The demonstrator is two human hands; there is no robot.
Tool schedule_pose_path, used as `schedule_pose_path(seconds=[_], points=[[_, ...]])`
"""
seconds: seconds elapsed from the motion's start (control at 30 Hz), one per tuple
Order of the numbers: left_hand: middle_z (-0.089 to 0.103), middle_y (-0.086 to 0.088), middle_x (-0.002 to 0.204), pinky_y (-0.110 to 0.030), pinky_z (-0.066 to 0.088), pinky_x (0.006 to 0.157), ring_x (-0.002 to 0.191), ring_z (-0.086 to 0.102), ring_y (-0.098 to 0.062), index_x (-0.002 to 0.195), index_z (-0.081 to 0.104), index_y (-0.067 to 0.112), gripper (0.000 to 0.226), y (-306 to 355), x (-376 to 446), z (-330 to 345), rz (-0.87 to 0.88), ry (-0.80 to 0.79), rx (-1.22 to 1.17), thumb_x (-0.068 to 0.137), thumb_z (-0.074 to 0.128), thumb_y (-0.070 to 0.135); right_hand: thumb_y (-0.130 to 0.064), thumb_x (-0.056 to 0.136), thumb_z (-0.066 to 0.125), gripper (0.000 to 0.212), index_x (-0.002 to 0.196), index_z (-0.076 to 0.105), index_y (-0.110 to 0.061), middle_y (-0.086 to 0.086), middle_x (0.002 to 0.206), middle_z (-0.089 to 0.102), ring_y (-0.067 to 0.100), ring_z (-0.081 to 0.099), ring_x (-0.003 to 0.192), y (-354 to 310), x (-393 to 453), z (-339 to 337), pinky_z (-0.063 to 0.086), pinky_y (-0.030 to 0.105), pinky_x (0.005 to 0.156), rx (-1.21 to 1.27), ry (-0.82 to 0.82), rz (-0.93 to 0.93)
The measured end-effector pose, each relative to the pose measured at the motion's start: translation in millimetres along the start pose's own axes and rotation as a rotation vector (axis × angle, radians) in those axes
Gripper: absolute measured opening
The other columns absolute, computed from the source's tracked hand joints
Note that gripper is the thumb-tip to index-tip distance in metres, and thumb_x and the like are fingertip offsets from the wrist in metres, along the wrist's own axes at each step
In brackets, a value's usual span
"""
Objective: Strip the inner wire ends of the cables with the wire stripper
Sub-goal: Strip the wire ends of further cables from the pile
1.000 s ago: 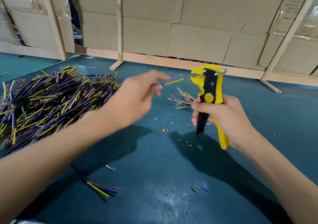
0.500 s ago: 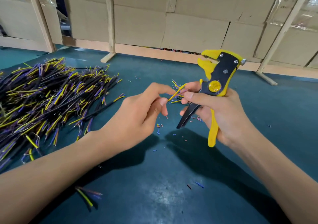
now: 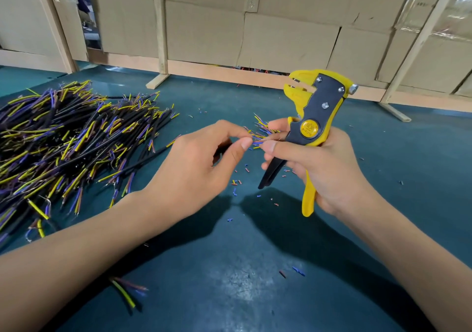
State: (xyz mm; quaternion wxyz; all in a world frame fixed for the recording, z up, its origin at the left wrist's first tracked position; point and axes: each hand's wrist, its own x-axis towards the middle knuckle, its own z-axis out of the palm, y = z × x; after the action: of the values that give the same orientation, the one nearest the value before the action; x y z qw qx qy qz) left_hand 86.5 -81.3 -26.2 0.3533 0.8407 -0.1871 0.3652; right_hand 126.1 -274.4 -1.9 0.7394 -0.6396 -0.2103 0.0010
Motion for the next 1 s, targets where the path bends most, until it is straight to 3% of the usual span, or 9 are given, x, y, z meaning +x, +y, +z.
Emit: schedule_pose_path(seconds=[0.13, 0.23, 0.4, 0.63, 0.8, 0.87, 0.93, 1.0], points=[[0.062, 0.014, 0.08, -0.008, 0.036, 0.065, 0.07, 0.055, -0.004, 0.108, 0.067, 0.019, 0.012, 0, 0, -5, 0.004, 0.041, 0.036, 0.1, 0.062, 0.026, 0.012, 0.079, 0.076, 0.026, 0.102, 0.07, 0.0, 0.009, 0.073, 0.071, 0.028, 0.064, 0.062, 2, -1, 5, 0.061, 0.044, 0.067, -0.014, 0.002, -0.006], [0.054, 0.027, 0.078, -0.005, 0.034, 0.066, 0.069, 0.051, 0.004, 0.115, 0.065, 0.016, 0.015, 1, -1, -5, -0.004, 0.014, 0.019, 0.102, 0.058, 0.021, 0.011, 0.079, 0.077, 0.029, 0.105, 0.068, 0.002, 0.013, 0.075, 0.073, 0.029, 0.065, 0.063, 4, -2, 6, 0.06, 0.044, 0.066, -0.003, 0.019, -0.015], [0.04, -0.002, 0.065, -0.02, 0.033, 0.056, 0.059, 0.038, -0.018, 0.124, 0.057, 0.031, 0.021, 5, -1, -6, -0.041, -0.13, -0.121, 0.106, 0.046, 0.027, 0.008, 0.079, 0.079, 0.031, 0.107, 0.069, 0.001, 0.018, 0.081, 0.073, 0.032, 0.068, 0.069, 3, -1, 4, 0.06, 0.045, 0.067, 0.054, 0.039, -0.003], [0.045, -0.009, 0.069, -0.034, 0.036, 0.054, 0.057, 0.038, -0.021, 0.103, 0.061, 0.031, 0.014, 5, 0, -3, -0.214, -0.073, -0.294, 0.098, 0.052, 0.04, 0.002, 0.071, 0.08, 0.021, 0.091, 0.073, 0.0, 0.011, 0.082, 0.074, 0.03, 0.068, 0.066, 4, -4, 9, 0.058, 0.045, 0.066, 0.04, -0.037, 0.008], [0.044, 0.015, 0.062, -0.021, 0.033, 0.048, 0.051, 0.034, -0.009, 0.096, 0.057, 0.027, 0.008, 4, 1, -1, -0.299, -0.098, -0.5, 0.097, 0.052, 0.034, 0.0, 0.071, 0.079, 0.032, 0.102, 0.071, -0.003, 0.012, 0.074, 0.071, 0.03, 0.068, 0.065, 6, -9, 15, 0.059, 0.042, 0.065, 0.048, -0.063, 0.04], [0.047, 0.016, 0.064, -0.02, 0.033, 0.046, 0.049, 0.035, -0.01, 0.095, 0.059, 0.02, 0.008, 3, 2, -2, -0.327, -0.102, -0.599, 0.096, 0.056, 0.028, 0.001, 0.073, 0.079, 0.03, 0.102, 0.071, -0.003, 0.01, 0.073, 0.07, 0.03, 0.068, 0.065, 6, -9, 15, 0.059, 0.043, 0.066, 0.05, -0.066, 0.048], [0.052, 0.006, 0.067, -0.019, 0.032, 0.044, 0.047, 0.037, -0.013, 0.091, 0.063, 0.017, 0.006, 4, 5, -6, -0.325, -0.079, -0.666, 0.093, 0.062, 0.023, -0.001, 0.076, 0.078, 0.024, 0.099, 0.071, -0.003, 0.013, 0.074, 0.068, 0.032, 0.067, 0.066, 5, -10, 16, 0.059, 0.046, 0.066, 0.073, -0.08, 0.073], [0.055, -0.019, 0.074, -0.017, 0.031, 0.043, 0.046, 0.037, -0.016, 0.085, 0.067, 0.022, 0.005, 5, 9, -10, -0.332, -0.024, -0.71, 0.09, 0.066, 0.021, -0.007, 0.081, 0.075, 0.014, 0.093, 0.071, -0.001, 0.018, 0.075, 0.067, 0.034, 0.066, 0.067, 4, -10, 16, 0.057, 0.048, 0.065, 0.128, -0.133, 0.124]])
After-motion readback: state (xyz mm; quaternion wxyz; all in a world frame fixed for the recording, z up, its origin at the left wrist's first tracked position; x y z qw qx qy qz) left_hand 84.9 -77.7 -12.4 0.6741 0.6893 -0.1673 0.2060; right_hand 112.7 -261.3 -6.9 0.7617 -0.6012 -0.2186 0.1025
